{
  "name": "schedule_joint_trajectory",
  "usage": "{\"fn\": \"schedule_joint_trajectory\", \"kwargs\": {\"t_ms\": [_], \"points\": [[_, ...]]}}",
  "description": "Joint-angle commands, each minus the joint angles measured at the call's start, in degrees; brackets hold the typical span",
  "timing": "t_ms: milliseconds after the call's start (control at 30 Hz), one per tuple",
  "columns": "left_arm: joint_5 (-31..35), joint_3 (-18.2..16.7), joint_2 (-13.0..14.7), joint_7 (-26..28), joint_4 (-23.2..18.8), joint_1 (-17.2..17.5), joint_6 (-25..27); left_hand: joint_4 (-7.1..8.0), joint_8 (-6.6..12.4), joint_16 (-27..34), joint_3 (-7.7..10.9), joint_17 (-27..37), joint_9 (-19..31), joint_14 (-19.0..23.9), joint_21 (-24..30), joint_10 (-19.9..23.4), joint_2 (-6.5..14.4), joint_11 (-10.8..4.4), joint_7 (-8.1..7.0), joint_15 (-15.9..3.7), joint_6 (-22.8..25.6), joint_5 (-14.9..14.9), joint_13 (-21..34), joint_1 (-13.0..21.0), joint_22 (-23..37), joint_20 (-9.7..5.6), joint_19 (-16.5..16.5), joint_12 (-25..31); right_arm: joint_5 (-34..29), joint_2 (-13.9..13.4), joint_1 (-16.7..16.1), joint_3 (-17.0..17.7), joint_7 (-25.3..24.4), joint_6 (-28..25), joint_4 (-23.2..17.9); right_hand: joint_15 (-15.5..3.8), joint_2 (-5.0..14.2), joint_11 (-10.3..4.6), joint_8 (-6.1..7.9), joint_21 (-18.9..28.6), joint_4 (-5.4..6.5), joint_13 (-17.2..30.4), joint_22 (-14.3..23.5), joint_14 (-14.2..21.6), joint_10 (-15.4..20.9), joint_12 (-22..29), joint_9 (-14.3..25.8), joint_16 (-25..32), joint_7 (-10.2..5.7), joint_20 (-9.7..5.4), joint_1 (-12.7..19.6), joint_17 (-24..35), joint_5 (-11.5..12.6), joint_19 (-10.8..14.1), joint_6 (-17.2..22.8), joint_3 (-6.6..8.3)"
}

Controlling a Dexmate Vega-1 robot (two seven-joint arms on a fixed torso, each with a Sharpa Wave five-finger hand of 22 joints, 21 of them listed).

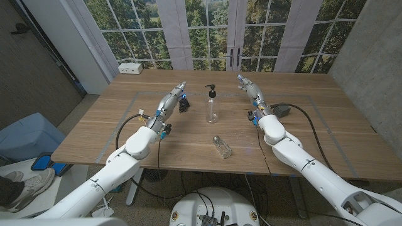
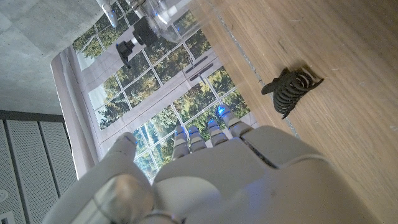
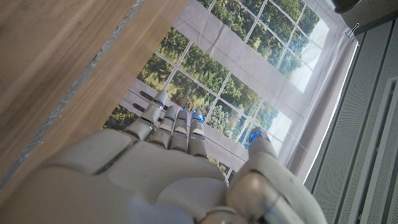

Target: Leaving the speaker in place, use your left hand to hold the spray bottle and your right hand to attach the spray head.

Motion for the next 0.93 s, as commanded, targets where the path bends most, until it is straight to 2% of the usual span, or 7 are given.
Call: {"fn": "schedule_joint_trajectory", "kwargs": {"t_ms": [33, 200, 367, 933], "points": [[-1.48, -1.83, -0.85, 1.76, 0.25, 1.5, -1.98, 1.64, -0.05, 0.11, 1.88, 0.1, 0.06, 0.62, -0.16, 1.08, 5.28, -0.35, -0.32, -4.48, 1.1, 0.78, 0.04, -0.68, 0.1, -1.78, 0.83, 0.09, 0.55, -0.2, -0.64, 1.07, -1.05, 0.12, 0.41, -0.37, 0.35, -0.06, 0.27, -0.08, 0.27, 0.03, 0.07, 0.13, 0.43, -0.09, 0.18, -0.21, 0.16, 0.02, 0.37, -0.17, -0.14, 0.53, 0.08, 0.13], [-2.08, -2.84, -0.73, 2.7, -0.9, 2.47, -1.32, 3.59, 0.01, 0.25, 4.29, 0.06, 0.07, 1.97, -0.31, 2.81, 5.09, -0.38, -0.25, -4.95, 2.6, 1.55, 0.01, -1.08, 0.05, -2.16, 1.63, 0.36, 1.2, 0.2, -0.29, 1.48, -1.06, 1.45, 1.97, -0.24, 0.32, 0.05, 0.29, -0.23, 0.27, -0.16, 0.06, 0.16, 0.43, -0.1, 0.15, -0.25, 0.18, 0.07, 0.19, -0.61, -0.16, 0.58, 0.09, 0.12], [-3.64, -3.96, -0.59, 3.36, -2.12, 3.57, -0.2, 4.61, 0.14, 0.27, 5.98, 0.03, 0.06, 2.89, -0.58, 3.93, 4.96, -0.1, -0.02, -5.06, 4.12, 2.01, 0.0, -1.3, 0.01, -2.17, 1.84, 0.44, 2.0, 0.54, 0.04, 1.95, -0.91, 2.76, 3.72, -0.11, 0.28, 0.09, 0.35, -0.36, 0.27, -0.31, 0.05, 0.14, 0.45, -0.09, 0.13, -0.29, 0.21, 0.15, 0.06, -0.96, -0.18, 0.61, 0.23, 0.12], [-12.26, -6.63, -0.29, 1.79, -3.26, 5.99, 2.88, 5.29, -0.51, -0.24, 8.4, -0.02, 0.06, 2.83, -1.35, 3.65, 4.67, 0.23, 0.41, -4.8, 4.07, 2.45, 0.01, -1.53, -0.02, -1.68, 1.32, -0.15, 3.92, 2.52, 3.89, 1.49, 1.74, 5.59, 10.23, 0.34, 0.17, 0.36, 0.4, -0.82, 0.14, -0.84, 0.03, 0.04, 0.37, -0.13, 0.07, -0.39, 0.62, 0.29, -0.3, -2.23, -0.2, 0.75, 0.34, 0.16]]}}
